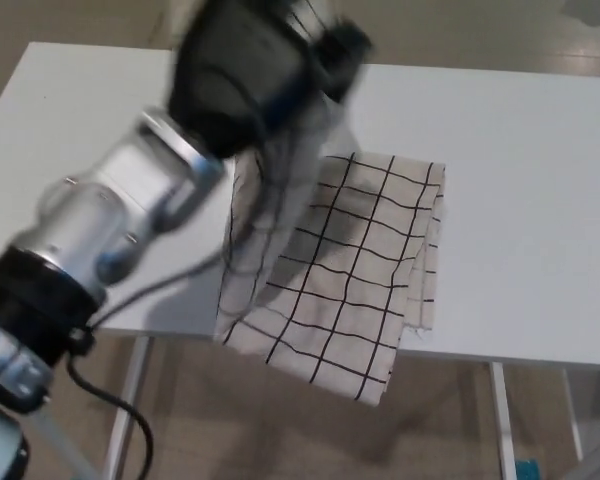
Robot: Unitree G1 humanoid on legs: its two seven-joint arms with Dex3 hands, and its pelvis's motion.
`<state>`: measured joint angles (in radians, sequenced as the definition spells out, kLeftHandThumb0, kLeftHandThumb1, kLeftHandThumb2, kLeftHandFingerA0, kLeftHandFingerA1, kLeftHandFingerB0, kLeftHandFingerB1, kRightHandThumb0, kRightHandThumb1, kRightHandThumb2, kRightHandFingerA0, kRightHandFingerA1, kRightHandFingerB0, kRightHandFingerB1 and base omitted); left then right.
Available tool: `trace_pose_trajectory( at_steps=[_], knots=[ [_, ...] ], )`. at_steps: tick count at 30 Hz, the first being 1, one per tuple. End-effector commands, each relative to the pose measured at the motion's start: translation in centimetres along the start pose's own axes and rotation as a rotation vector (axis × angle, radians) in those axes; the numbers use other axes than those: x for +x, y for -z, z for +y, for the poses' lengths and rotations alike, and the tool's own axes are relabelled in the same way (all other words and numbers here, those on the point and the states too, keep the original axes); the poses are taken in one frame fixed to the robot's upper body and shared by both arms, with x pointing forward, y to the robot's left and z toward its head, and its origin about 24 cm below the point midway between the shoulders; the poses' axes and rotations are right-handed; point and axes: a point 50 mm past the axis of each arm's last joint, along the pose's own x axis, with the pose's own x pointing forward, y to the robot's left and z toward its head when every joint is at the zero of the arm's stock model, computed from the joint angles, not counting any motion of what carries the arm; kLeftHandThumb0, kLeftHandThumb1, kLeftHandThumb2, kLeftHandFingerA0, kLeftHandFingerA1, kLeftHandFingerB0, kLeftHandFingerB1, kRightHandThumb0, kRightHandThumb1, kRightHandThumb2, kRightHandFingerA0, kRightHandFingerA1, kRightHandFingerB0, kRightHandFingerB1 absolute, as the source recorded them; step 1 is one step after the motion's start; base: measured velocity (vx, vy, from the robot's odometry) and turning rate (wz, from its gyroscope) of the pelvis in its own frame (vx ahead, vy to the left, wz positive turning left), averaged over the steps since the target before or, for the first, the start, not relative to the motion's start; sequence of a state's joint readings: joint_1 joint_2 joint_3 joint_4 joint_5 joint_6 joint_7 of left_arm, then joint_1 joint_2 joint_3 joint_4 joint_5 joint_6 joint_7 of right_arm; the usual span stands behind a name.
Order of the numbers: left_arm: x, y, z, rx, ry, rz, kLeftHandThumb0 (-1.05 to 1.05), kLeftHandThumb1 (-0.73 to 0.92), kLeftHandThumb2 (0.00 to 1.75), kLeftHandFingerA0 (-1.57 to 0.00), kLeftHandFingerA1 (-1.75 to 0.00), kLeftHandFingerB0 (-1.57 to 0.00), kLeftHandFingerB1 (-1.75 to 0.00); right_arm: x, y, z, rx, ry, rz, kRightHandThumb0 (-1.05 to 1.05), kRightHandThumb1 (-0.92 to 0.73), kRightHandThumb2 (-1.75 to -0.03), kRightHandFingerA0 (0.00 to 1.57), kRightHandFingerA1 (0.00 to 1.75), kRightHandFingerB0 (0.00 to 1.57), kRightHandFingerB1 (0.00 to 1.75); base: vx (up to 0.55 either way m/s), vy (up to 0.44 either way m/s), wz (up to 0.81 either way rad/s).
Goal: Use the left hand to fold a white towel with checkered patterns in half.
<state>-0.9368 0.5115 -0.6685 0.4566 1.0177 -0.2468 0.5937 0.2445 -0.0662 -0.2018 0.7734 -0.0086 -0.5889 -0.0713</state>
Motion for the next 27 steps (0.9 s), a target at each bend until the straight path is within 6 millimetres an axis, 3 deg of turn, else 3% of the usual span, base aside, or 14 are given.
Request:
trace_pose_trajectory(
  at_steps=[1, 3, 4, 5, 6, 7, 9, 10, 11, 12, 13, 15, 16, 27],
  knots=[
    [-2.5, -6.6, -4.0, -0.028, 0.217, -0.286, -0.33, 0.5, 0.58, -0.93, -1.69, -0.94, -1.34, -0.2, 0.0, 0.0, 0.02, -0.006, -0.01, -0.55, -0.69, -0.9, 0.19, 0.48, 0.11, 0.39, 0.0, 0.0, 0.0],
    [-3.0, -7.4, -4.5, -0.041, 0.254, -0.32, -0.34, 0.49, 0.58, -0.93, -1.68, -0.96, -1.31, -0.2, -0.1, 0.0, 0.024, -0.005, -0.013, -0.55, -0.69, -0.9, 0.2, 0.48, 0.12, 0.39, 0.0, 0.0, 0.0],
    [-3.4, -8.3, -5.1, -0.059, 0.302, -0.352, -0.24, 0.53, 0.55, -0.87, -1.75, -0.7, -1.7, -0.2, -0.1, 0.0, 0.023, -0.007, -0.016, -0.55, -0.69, -0.9, 0.2, 0.48, 0.13, 0.4, 0.0, 0.0, 0.0],
    [-3.8, -8.9, -5.5, -0.072, 0.337, -0.376, -0.24, 0.53, 0.55, -0.87, -1.75, -0.7, -1.7, -0.2, -0.2, 0.0, 0.022, -0.008, -0.018, -0.55, -0.69, -0.9, 0.2, 0.48, 0.13, 0.4, 0.0, 0.0, 0.0],
    [-4.4, -10.0, -6.2, -0.091, 0.419, -0.412, -0.29, 0.35, 0.74, -1.19, -1.43, -0.96, -1.28, -0.2, -0.3, 0.0, 0.026, -0.009, -0.023, -0.55, -0.69, -0.9, 0.21, 0.48, 0.13, 0.4, 0.0, 0.0, 0.0],
    [-4.6, -10.3, -6.5, -0.103, 0.462, -0.417, -0.27, 0.5, 0.57, -0.88, -1.63, -0.94, -1.06, -0.1, -0.3, 0.0, 0.029, -0.008, -0.025, -0.55, -0.69, -0.9, 0.22, 0.48, 0.14, 0.4, 0.0, 0.0, 0.0],
    [-4.6, -10.3, -6.6, -0.11, 0.479, -0.416, -0.27, 0.5, 0.57, -0.88, -1.63, -0.94, -1.06, -0.1, -0.3, 0.0, 0.03, -0.008, -0.025, -0.55, -0.69, -0.9, 0.22, 0.48, 0.14, 0.4, 0.0, 0.0, 0.0],
    [-4.7, -10.5, -6.8, -0.131, 0.521, -0.402, -0.39, 0.51, 0.56, -0.88, -1.11, -0.87, -0.62, -0.1, -0.4, 0.0, 0.031, -0.009, -0.026, -0.54, -0.7, -0.89, 0.22, 0.48, 0.15, 0.4, 0.0, 0.0, 0.0],
    [-4.7, -10.5, -6.8, -0.131, 0.521, -0.402, -0.39, 0.51, 0.56, -0.88, -1.11, -0.87, -0.62, -0.1, -0.4, 0.0, 0.031, -0.009, -0.026, -0.54, -0.7, -0.89, 0.22, 0.48, 0.15, 0.4, 0.0, 0.0, 0.0],
    [-4.7, -10.7, -7.2, -0.128, 0.665, -0.331, -0.86, 0.55, 0.6, 0.0, -0.08, 0.0, -0.25, -0.1, -0.3, 0.1, 0.033, -0.014, -0.024, -0.55, -0.69, -0.9, 0.22, 0.48, 0.14, 0.4, 0.0, 0.0, 0.0],
    [-4.8, -10.9, -7.4, -0.134, 0.771, -0.279, -0.86, 0.55, 0.6, 0.0, -0.08, 0.0, -0.25, -0.1, -0.3, 0.1, 0.034, -0.018, -0.023, -0.55, -0.69, -0.9, 0.22, 0.48, 0.14, 0.4, 0.0, 0.0, 0.0],
    [-4.8, -10.9, -7.3, -0.165, 0.912, -0.198, -0.93, 0.57, 0.58, 0.0, 0.0, 0.0, -0.02, -0.1, -0.2, 0.1, 0.035, -0.021, -0.019, -0.55, -0.7, -0.9, 0.22, 0.48, 0.15, 0.4, 0.0, 0.0, 0.0],
    [-4.3, -10.7, -7.1, -0.194, 0.94, -0.166, -0.99, 0.58, 0.58, 0.0, 0.0, 0.0, 0.0, 0.0, -0.3, 0.0, 0.031, -0.021, -0.018, -0.48, -0.86, -0.65, 0.28, 0.38, 0.22, 0.28, 0.0, 0.0, 0.0],
    [-2.2, -8.7, -5.2, -0.334, 0.865, -0.067, -0.96, 0.57, 0.59, 0.0, 0.0, 0.0, -0.01, -0.2, -0.1, 0.0, 0.024, -0.021, -0.01, -0.49, -0.84, -0.65, 0.28, 0.36, 0.24, 0.28, 0.0, 0.0, 0.0]
  ],
)
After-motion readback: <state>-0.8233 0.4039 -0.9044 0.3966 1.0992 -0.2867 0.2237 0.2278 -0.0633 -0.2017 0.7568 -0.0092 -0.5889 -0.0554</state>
